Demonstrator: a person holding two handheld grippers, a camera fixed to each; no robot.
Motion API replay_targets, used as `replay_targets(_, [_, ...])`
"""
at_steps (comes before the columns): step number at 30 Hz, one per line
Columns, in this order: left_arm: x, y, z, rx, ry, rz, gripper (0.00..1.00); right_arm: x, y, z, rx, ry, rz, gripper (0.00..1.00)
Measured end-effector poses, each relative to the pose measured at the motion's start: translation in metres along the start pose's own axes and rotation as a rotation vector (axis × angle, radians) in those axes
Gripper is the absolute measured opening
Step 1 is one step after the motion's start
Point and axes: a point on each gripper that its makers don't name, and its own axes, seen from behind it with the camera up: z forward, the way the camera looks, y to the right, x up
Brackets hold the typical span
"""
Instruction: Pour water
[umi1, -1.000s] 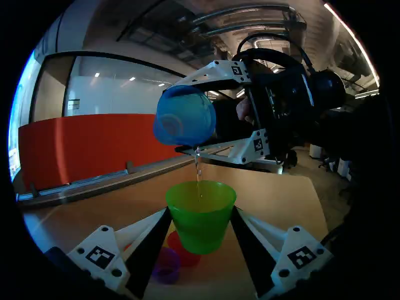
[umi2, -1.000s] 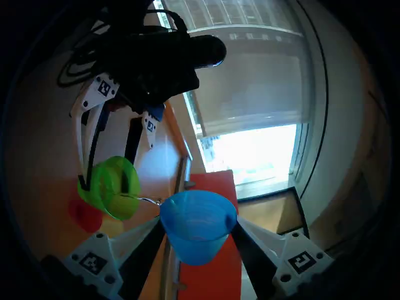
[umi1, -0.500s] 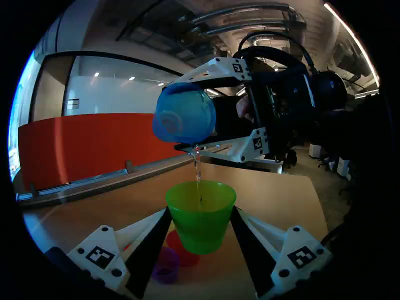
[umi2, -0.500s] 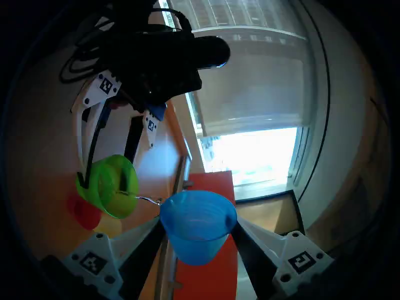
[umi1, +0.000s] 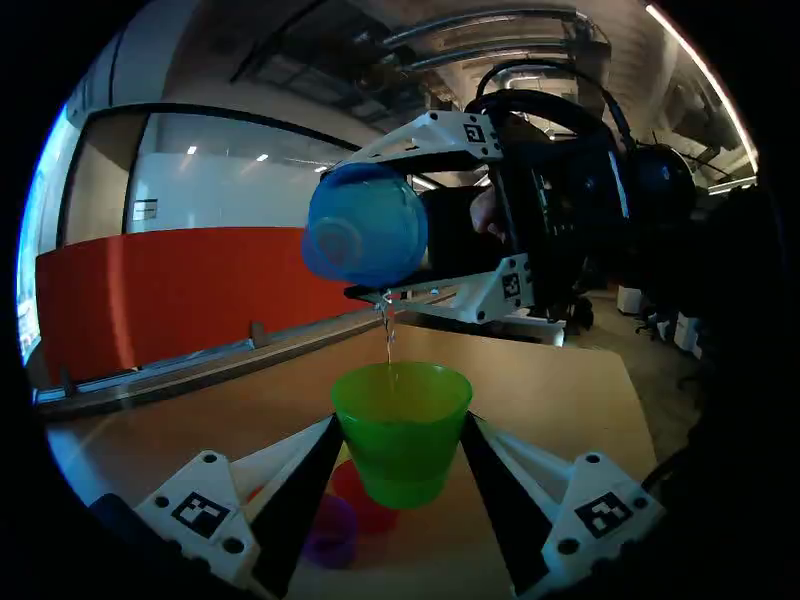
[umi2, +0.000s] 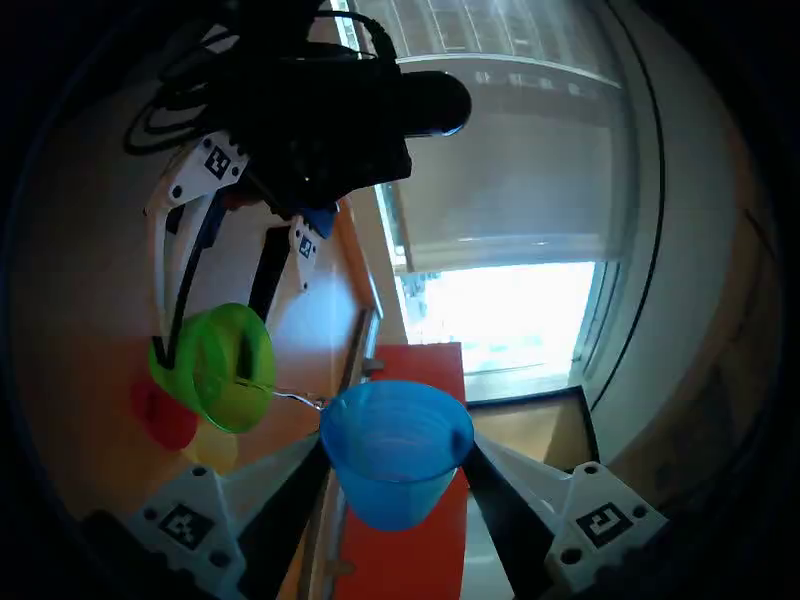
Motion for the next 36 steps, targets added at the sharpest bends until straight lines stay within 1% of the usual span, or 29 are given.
replay_targets(11, [0.002,0.0,0.0,0.002,0.004,0.004,0.83,0.006,-0.001,-0.002,0.002,-0.006,-0.044,0.9])
replay_targets(18, [0.002,-0.002,-0.001,0.006,0.006,0.004,0.83,0.011,-0.002,-0.002,0.004,-0.003,-0.059,0.9])
replay_targets(23, [0.001,-0.002,-0.001,0.006,0.006,0.004,0.83,0.014,-0.001,-0.002,0.003,-0.005,-0.073,0.89])
replay_targets(36, [0.002,0.0,-0.001,0.003,0.007,0.008,0.83,0.017,0.002,-0.004,-0.005,-0.002,-0.088,0.9])
